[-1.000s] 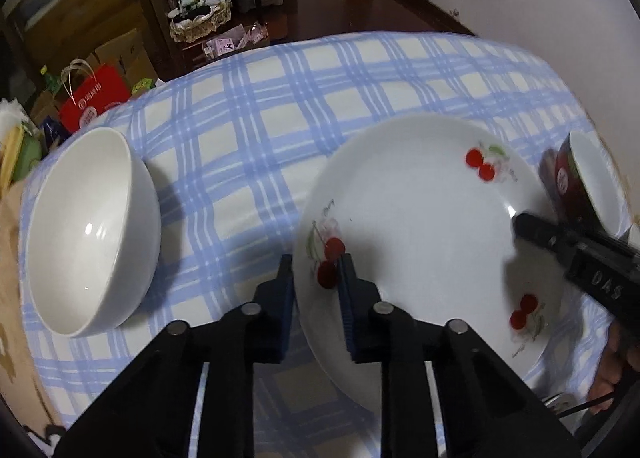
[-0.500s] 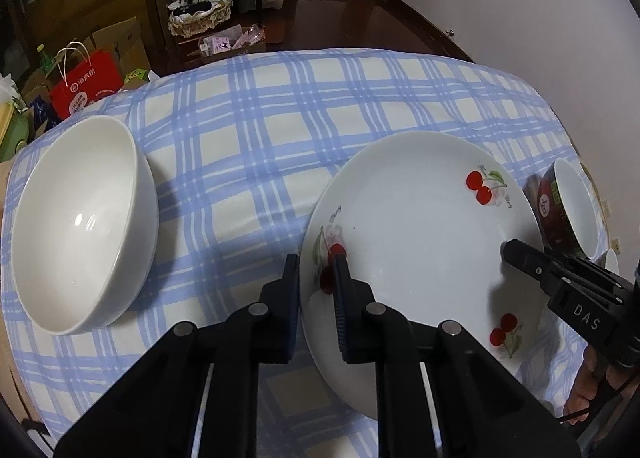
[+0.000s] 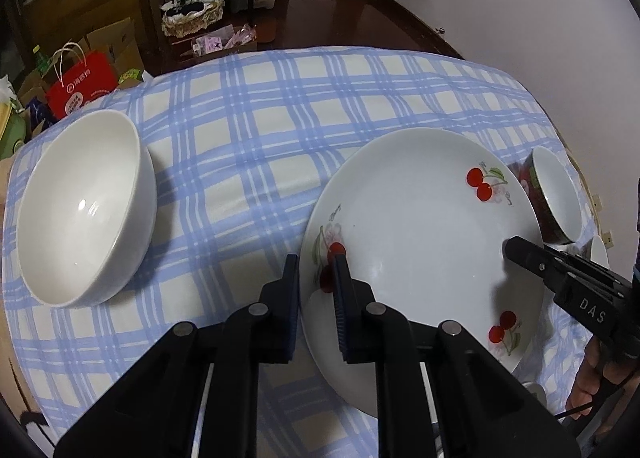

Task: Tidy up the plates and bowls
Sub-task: 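Lift the cherry plate with both tools and carry it toward the plate stack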

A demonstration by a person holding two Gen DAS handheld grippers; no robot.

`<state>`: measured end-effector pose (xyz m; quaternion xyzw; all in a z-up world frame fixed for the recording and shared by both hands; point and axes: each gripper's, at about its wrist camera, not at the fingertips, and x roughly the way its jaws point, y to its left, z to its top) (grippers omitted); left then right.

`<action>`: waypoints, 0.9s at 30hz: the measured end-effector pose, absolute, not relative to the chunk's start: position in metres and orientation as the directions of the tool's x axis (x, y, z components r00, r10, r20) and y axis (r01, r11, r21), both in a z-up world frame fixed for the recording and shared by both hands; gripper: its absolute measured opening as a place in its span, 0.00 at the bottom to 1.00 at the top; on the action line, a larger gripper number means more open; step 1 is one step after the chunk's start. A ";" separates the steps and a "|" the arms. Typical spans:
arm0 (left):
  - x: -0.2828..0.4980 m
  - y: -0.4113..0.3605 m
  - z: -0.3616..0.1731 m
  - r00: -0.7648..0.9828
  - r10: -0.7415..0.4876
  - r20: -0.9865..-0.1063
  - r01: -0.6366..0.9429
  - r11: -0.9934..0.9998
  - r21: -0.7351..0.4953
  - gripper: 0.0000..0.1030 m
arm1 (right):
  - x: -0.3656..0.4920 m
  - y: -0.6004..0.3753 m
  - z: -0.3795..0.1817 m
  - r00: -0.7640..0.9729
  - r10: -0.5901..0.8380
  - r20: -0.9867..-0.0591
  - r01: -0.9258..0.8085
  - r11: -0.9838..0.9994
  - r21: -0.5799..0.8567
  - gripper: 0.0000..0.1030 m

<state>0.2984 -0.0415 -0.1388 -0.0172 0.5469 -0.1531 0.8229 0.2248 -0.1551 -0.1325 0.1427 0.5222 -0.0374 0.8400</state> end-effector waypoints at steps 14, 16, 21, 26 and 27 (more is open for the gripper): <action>0.266 -0.037 -0.117 0.357 -0.310 -0.881 0.242 0.942 -0.233 0.15 | 0.198 -0.154 -0.103 0.464 0.098 -0.880 0.198 0.957 0.211 0.13; 0.260 -0.037 -0.113 0.360 -0.315 -0.879 0.247 0.940 -0.236 0.15 | 0.191 -0.154 -0.099 0.469 0.099 -0.878 0.202 0.955 0.216 0.13; 0.244 -0.037 -0.105 0.362 -0.323 -0.874 0.244 0.938 -0.246 0.15 | 0.175 -0.156 -0.092 0.478 0.100 -0.873 0.215 0.950 0.227 0.13; 0.221 -0.043 -0.103 0.359 -0.311 -0.880 0.260 0.939 -0.225 0.15 | 0.152 -0.155 -0.088 0.466 0.095 -0.880 0.209 0.954 0.214 0.13; 0.217 -0.044 -0.103 0.352 -0.315 -0.881 0.265 0.937 -0.229 0.15 | 0.146 -0.156 -0.087 0.463 0.091 -0.882 0.212 0.954 0.211 0.13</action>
